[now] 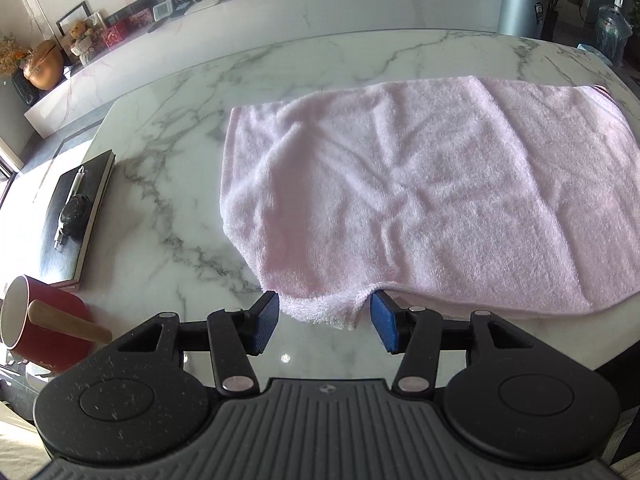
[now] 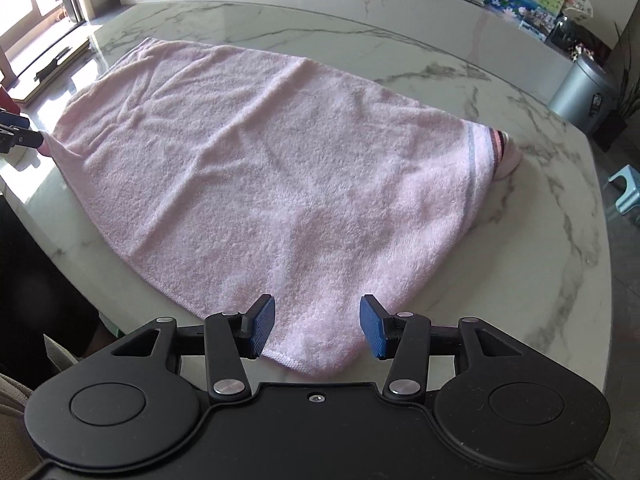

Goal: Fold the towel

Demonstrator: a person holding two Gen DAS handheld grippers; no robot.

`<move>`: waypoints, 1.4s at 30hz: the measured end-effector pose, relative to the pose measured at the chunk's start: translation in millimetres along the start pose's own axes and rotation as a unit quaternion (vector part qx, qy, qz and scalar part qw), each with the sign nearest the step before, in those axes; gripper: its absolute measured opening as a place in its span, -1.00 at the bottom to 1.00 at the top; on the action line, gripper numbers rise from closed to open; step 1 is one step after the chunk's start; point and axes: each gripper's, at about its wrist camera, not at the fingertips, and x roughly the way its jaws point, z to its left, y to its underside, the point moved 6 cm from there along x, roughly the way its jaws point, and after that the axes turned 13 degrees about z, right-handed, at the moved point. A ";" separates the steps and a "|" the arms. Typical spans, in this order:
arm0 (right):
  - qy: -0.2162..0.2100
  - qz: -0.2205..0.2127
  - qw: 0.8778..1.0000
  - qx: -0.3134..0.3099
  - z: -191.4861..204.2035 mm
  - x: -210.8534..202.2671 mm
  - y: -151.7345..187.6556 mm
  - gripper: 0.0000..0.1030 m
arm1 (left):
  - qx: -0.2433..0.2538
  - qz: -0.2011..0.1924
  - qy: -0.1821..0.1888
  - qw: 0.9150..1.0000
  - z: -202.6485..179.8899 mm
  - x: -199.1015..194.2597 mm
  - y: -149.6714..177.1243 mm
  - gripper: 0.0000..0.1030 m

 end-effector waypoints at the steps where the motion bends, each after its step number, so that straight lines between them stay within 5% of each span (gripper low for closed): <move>1: 0.001 0.000 1.000 0.002 -2.5 -0.1 -2.1 -0.11 | 0.000 -0.006 0.000 1.000 -1.4 -3.7 -4.2 -0.05; 8: 0.011 0.008 1.000 0.015 -18.4 21.3 -19.4 -0.11 | 0.005 -0.040 -0.014 0.999 -4.2 -28.2 -29.4 0.05; 23: -0.005 0.038 0.998 0.051 -35.8 62.1 -7.6 -0.11 | 0.016 0.069 0.003 0.997 -29.5 62.5 -6.5 -0.09; 42: -0.020 0.077 0.997 0.023 -21.2 53.6 7.1 -0.08 | 0.037 0.090 0.008 0.995 -29.8 62.1 5.6 -0.10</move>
